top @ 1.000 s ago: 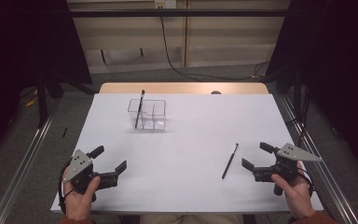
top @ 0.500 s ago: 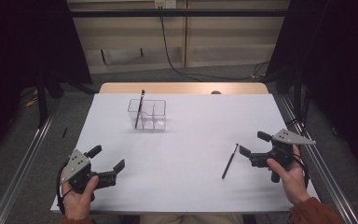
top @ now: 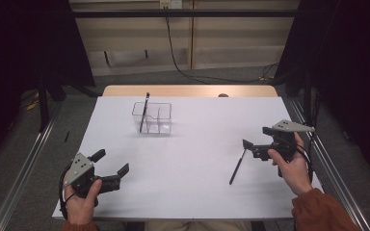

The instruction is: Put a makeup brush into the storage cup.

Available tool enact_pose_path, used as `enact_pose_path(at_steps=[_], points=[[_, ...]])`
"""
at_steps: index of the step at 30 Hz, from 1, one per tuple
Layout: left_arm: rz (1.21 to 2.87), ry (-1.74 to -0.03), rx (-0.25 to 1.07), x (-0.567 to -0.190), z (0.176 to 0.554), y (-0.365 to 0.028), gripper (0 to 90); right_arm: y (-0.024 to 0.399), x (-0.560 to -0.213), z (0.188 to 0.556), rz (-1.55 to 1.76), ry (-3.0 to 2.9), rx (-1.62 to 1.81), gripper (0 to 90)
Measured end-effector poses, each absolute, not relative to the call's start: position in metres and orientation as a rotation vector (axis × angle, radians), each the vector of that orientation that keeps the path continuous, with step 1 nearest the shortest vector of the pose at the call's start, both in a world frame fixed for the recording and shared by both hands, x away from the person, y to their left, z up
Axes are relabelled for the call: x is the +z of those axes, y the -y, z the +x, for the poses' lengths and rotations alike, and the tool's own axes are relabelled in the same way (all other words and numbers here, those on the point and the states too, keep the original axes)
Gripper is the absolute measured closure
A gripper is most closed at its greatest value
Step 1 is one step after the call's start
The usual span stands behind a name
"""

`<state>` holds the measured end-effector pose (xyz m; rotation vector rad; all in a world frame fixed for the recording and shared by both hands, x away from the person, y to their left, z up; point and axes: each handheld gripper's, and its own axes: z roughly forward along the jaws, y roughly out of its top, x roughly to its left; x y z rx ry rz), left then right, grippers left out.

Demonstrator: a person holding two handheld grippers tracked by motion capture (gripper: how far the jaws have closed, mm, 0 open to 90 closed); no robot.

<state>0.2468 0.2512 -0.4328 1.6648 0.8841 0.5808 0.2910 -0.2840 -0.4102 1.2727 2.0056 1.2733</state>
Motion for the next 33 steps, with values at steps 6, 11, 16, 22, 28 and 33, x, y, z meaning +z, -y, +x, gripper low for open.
enact_pose_path(at_steps=[6, 11, 16, 22, 28, 33], points=[[1.662, -0.889, 0.586, -0.432, 0.246, -0.252, 3.0, 0.281, -0.406, 0.299, 1.319, -2.094, 1.209, 4.1], [1.668, -0.882, 0.592, -0.432, 0.246, -0.251, 3.0, 0.281, -0.404, 0.304, 1.393, -2.208, 1.126, 4.6], [1.668, -0.886, 0.593, -0.432, 0.247, -0.252, 3.0, 0.282, -0.404, 0.308, 1.426, -2.260, 1.063, 4.7], [1.673, -0.883, 0.589, -0.432, 0.247, -0.252, 3.0, 0.279, -0.400, 0.314, 1.460, -2.383, 0.990, 6.9], [1.679, -0.876, 0.588, -0.432, 0.247, -0.252, 3.0, 0.271, -0.402, 0.318, 1.496, -2.475, 0.853, 7.6], [1.679, -0.884, 0.601, -0.431, 0.247, -0.252, 3.0, 0.266, -0.408, 0.321, 1.538, -2.554, 0.732, 7.7]])
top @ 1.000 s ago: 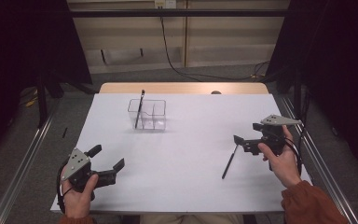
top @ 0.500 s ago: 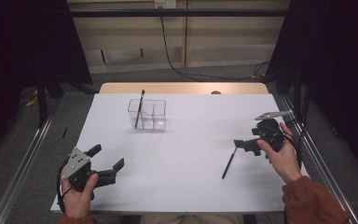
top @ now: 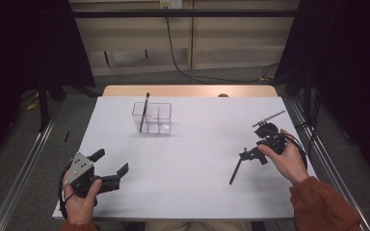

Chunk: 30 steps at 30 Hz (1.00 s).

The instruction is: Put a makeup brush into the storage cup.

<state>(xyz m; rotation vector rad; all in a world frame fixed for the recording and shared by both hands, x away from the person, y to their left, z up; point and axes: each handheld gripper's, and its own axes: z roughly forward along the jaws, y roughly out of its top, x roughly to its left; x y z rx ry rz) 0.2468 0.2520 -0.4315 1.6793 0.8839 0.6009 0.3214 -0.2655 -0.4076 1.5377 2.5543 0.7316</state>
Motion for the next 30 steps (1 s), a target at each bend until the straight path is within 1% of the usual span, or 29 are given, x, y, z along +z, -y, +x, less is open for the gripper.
enact_pose_path(at_steps=[11, 15, 22, 25, 27, 30], points=[[1.690, -0.877, 0.604, -0.431, 0.247, -0.252, 3.0, 0.255, -0.415, 0.330, 1.578, -2.631, 0.479, 8.0], [1.694, -0.875, 0.607, -0.432, 0.247, -0.251, 3.0, 0.251, -0.418, 0.332, 1.594, -2.631, 0.418, 11.3], [1.698, -0.872, 0.610, -0.432, 0.248, -0.251, 3.0, 0.244, -0.427, 0.334, 1.623, -2.667, 0.325, 11.7], [1.697, -0.878, 0.609, -0.432, 0.248, -0.250, 3.0, 0.239, -0.430, 0.335, 1.607, -2.677, 0.317, 16.2], [1.698, -0.878, 0.611, -0.432, 0.248, -0.250, 3.0, 0.236, -0.433, 0.336, 1.618, -2.683, 0.319, 14.5], [1.702, -0.874, 0.612, -0.432, 0.248, -0.250, 3.0, 0.233, -0.436, 0.337, 1.625, -2.685, 0.309, 16.3]])
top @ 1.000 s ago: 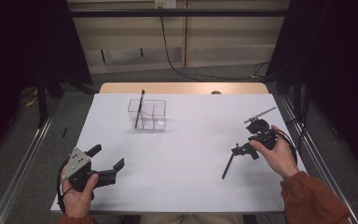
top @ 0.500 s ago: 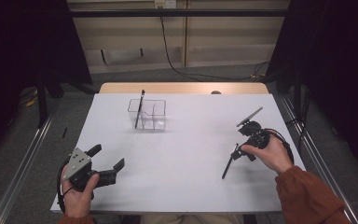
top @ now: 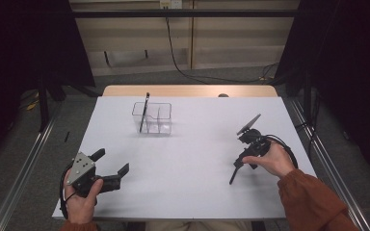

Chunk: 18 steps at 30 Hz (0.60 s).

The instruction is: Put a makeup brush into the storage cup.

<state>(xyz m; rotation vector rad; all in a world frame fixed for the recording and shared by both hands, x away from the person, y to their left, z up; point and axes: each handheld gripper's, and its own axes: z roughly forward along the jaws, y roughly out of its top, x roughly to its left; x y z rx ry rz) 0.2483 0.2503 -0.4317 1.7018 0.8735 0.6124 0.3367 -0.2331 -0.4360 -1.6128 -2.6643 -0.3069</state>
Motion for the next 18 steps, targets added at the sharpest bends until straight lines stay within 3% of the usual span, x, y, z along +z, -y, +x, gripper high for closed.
enact_pose_path(at_steps=[18], points=[[1.714, -0.880, 0.600, -0.433, 0.249, -0.249, 3.0, 0.225, -0.450, 0.339, -1.638, 2.619, -0.275, 29.0]])
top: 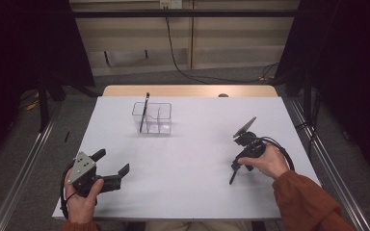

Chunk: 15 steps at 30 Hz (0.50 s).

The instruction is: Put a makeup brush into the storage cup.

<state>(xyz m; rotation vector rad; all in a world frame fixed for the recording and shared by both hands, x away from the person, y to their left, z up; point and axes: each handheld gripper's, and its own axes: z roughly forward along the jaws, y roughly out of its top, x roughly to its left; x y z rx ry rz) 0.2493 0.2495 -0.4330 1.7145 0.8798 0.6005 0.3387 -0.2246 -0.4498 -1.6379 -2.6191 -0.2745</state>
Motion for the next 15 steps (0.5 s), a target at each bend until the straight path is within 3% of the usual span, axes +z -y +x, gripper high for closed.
enact_pose_path(at_steps=[6, 15], points=[[1.721, -0.875, 0.599, -0.433, 0.249, -0.249, 3.0, 0.219, -0.452, 0.338, -1.637, 2.629, -0.232, 25.8], [1.726, -0.869, 0.596, -0.433, 0.249, -0.248, 3.0, 0.211, -0.453, 0.334, -1.622, 2.715, -0.155, 30.1]])
